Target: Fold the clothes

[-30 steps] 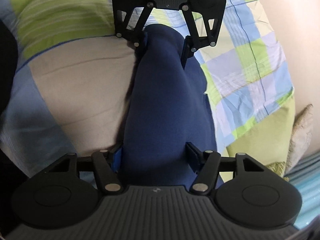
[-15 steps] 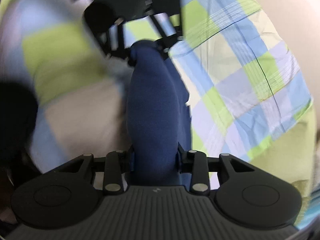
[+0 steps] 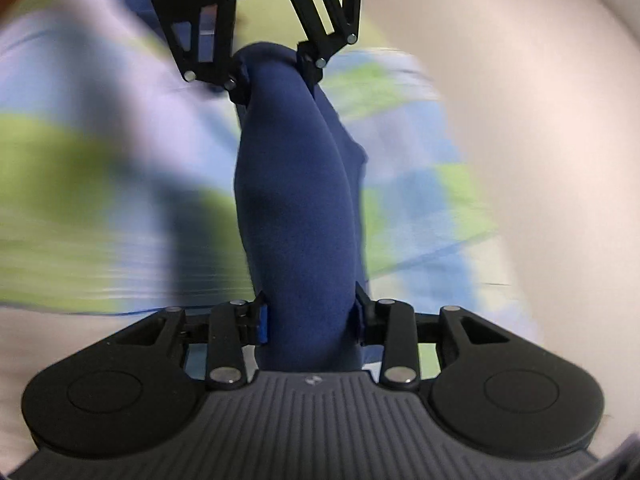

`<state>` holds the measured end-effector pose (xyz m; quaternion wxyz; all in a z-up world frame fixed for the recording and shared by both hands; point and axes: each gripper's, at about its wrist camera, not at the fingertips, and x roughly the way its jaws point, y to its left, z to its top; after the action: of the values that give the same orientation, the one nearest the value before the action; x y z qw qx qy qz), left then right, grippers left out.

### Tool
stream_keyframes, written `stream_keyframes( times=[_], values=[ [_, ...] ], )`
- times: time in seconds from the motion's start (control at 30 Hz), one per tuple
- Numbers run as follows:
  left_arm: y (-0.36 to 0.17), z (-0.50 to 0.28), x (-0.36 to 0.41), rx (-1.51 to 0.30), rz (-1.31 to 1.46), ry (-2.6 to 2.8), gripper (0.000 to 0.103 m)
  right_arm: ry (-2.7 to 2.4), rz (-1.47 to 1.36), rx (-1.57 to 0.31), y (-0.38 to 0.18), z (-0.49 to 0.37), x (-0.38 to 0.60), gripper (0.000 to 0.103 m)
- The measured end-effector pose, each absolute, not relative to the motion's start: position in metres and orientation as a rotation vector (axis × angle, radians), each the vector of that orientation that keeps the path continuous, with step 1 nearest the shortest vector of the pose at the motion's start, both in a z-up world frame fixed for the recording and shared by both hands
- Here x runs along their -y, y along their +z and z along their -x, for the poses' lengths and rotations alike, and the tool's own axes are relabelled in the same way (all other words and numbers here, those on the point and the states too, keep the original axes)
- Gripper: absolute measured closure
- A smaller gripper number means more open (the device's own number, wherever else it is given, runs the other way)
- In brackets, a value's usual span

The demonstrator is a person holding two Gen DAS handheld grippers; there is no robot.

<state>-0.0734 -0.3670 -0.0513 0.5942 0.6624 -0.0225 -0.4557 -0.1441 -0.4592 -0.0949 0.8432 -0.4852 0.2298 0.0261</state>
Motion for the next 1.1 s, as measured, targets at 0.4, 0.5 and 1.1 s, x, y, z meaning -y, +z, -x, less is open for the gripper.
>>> stream_keyframes(
  times=[0.4,0.5,1.1],
  values=[
    [-0.043,0.096,0.317,-0.064,-1.343,-1.093,0.042,0.133,0.934,-0.559,-0.129,0.185,0.452,0.057],
    [-0.008,0.085,0.291,-0.188,-1.164,-1.148,0.041,0.112,0.744,-0.540,-0.107,0.208,0.457,0.058],
    [-0.031,-0.152,0.346,-0.846,-0.221,-1.113,0.041,-0.086,-0.570,-0.536,-0.126,0.142,0.646,0.050]
  ],
)
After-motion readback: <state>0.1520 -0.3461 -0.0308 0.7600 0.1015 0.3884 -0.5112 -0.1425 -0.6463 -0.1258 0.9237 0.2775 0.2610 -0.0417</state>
